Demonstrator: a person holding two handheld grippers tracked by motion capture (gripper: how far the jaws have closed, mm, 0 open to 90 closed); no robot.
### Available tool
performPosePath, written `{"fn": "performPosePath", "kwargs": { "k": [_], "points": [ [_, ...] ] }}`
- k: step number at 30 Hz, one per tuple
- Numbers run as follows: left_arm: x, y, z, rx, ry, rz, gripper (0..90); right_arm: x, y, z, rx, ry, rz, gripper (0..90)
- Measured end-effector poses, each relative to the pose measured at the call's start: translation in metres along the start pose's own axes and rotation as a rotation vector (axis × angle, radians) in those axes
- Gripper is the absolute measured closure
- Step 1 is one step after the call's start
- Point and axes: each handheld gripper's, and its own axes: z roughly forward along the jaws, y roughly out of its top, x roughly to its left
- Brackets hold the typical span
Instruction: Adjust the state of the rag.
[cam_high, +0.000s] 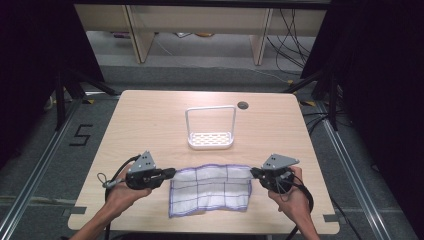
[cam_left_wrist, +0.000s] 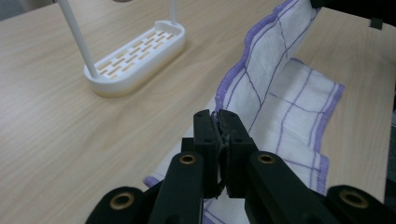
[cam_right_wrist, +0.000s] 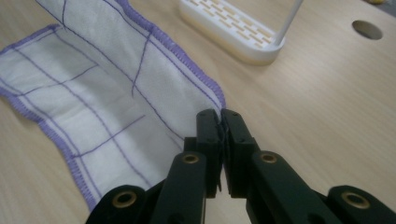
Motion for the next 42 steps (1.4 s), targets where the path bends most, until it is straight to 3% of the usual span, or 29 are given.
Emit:
{"fn": "performPosePath", "kwargs": {
  "k": [1, 4, 10, 16, 17, 18, 20, 22, 24, 27, 31, 34, 38, 42],
  "points": [
    [-0.001, -0.004, 0.000, 0.016, -0.003, 0.009, 85.9, 0.004, -0.004, 0.001, 0.004, 0.009, 0.011, 87.0],
    [-0.008, -0.015, 0.002, 0.030, -0.015, -0.017, 85.8, 0.009, -0.014, 0.003, 0.016, 0.014, 0.001, 86.9],
    [-0.023, -0.040, 0.009, 0.097, -0.087, 0.004, 85.5, 0.019, -0.032, 0.004, 0.044, 0.040, 0.011, 86.4],
    [-0.032, -0.052, 0.014, 0.139, -0.121, 0.001, 84.3, 0.025, -0.047, 0.003, 0.065, 0.065, 0.033, 82.4],
    [-0.032, -0.053, 0.014, 0.161, -0.131, 0.016, 83.8, 0.025, -0.049, 0.003, 0.052, 0.067, 0.016, 81.7],
    [-0.033, -0.054, 0.014, 0.175, -0.149, 0.021, 82.8, 0.027, -0.050, 0.000, 0.068, 0.066, 0.034, 80.7],
    [-0.035, -0.054, 0.012, 0.171, -0.178, 0.006, 75.8, 0.027, -0.052, -0.003, 0.057, 0.073, 0.032, 73.9],
    [-0.034, -0.051, 0.007, 0.143, -0.177, -0.023, 59.6, 0.026, -0.053, -0.011, 0.028, 0.062, 0.050, 68.1],
    [-0.029, -0.046, 0.000, 0.109, -0.168, -0.043, 50.5, 0.023, -0.052, -0.020, 0.004, 0.060, 0.061, 64.1],
    [-0.019, -0.034, -0.006, 0.057, -0.100, -0.074, 43.1, 0.017, -0.047, -0.028, -0.003, 0.010, 0.107, 59.2],
    [-0.002, -0.020, 0.001, 0.084, -0.020, -0.060, 40.3, 0.012, -0.039, -0.016, 0.019, -0.024, 0.161, 52.4],
    [0.012, -0.016, 0.013, 0.129, 0.031, -0.053, 38.3, 0.009, -0.033, 0.002, 0.063, -0.013, 0.194, 50.6],
    [0.027, -0.018, 0.032, 0.170, 0.045, -0.085, 37.4, 0.003, -0.026, 0.022, 0.090, -0.015, 0.182, 49.1],
    [0.033, -0.021, 0.046, 0.211, 0.041, -0.080, 37.3, -0.005, -0.018, 0.037, 0.105, -0.025, 0.186, 48.5]
  ]
}}
